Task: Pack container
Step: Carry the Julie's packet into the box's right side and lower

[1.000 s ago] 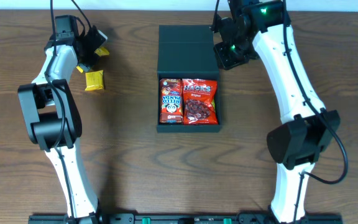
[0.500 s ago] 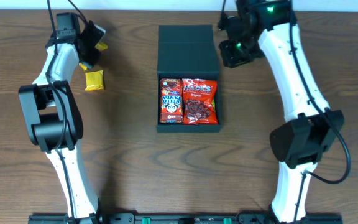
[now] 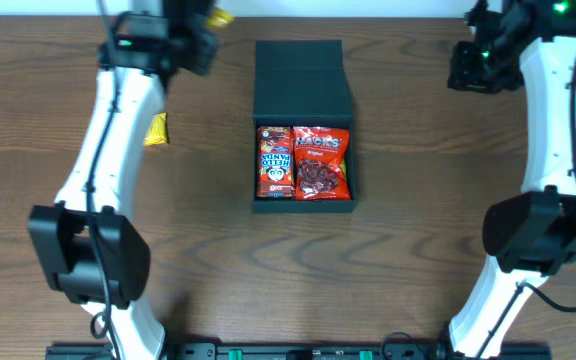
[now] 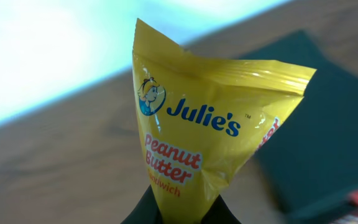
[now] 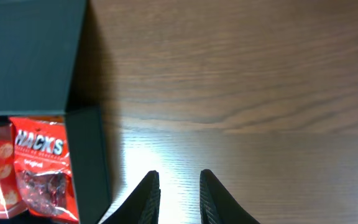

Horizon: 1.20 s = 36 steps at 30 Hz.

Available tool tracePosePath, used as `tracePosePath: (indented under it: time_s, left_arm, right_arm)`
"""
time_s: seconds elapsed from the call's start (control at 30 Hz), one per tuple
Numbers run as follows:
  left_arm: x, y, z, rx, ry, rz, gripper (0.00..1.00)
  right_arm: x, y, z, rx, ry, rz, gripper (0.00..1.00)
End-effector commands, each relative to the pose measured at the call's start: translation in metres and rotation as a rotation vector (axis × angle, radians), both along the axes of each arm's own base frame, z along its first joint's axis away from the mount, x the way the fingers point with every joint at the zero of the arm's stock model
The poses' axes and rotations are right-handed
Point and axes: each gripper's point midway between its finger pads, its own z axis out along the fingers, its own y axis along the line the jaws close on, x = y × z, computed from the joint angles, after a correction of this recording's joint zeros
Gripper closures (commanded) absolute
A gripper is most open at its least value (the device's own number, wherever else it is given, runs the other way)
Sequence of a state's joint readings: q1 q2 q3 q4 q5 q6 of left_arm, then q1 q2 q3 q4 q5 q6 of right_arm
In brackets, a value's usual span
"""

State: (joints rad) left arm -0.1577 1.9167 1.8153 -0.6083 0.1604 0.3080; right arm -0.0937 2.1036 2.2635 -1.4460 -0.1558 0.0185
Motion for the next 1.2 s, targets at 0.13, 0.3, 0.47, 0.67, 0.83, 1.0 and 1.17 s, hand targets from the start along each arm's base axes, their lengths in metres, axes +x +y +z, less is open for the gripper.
tracePosePath:
  time_s: [0.13,0.3,0.47,0.67,0.83,1.0,1.17]
  left_arm:
    - [-0.055,-0.106,-0.032,-0.286,0.295,0.173,0.94]
    - [-0.093,-0.163,-0.057,-0.281,0.409,0.178,0.94]
    - [-0.129,-0.198,-0.085,-0.262,0.521,0.253,0.94]
    - [-0.154,-0.221,-0.100,-0.258,0.587,0.286,0.94]
    - [-0.167,-0.222,-0.104,-0.245,0.624,0.318,0.94]
    - [-0.177,-0.216,-0.109,-0.233,0.667,0.382,0.94]
    - [-0.183,-0.214,-0.119,-0.250,0.698,0.457,0.94]
  right_arm:
    - [0.003,-0.023,0.016,0.000,-0.055,-0.077,0.75]
    - [0.007,-0.028,0.018,-0.002,-0.074,-0.087,0.72]
    - [0.009,-0.029,0.019,-0.005,-0.084,-0.082,0.70]
    - [0.011,-0.029,0.019,-0.009,-0.093,-0.075,0.68]
    - [0.013,-0.029,0.020,-0.009,-0.101,-0.076,0.68]
    - [0.013,-0.029,0.020,-0.009,-0.101,-0.076,0.68]
    - [0.012,-0.029,0.020,-0.009,-0.100,-0.076,0.68]
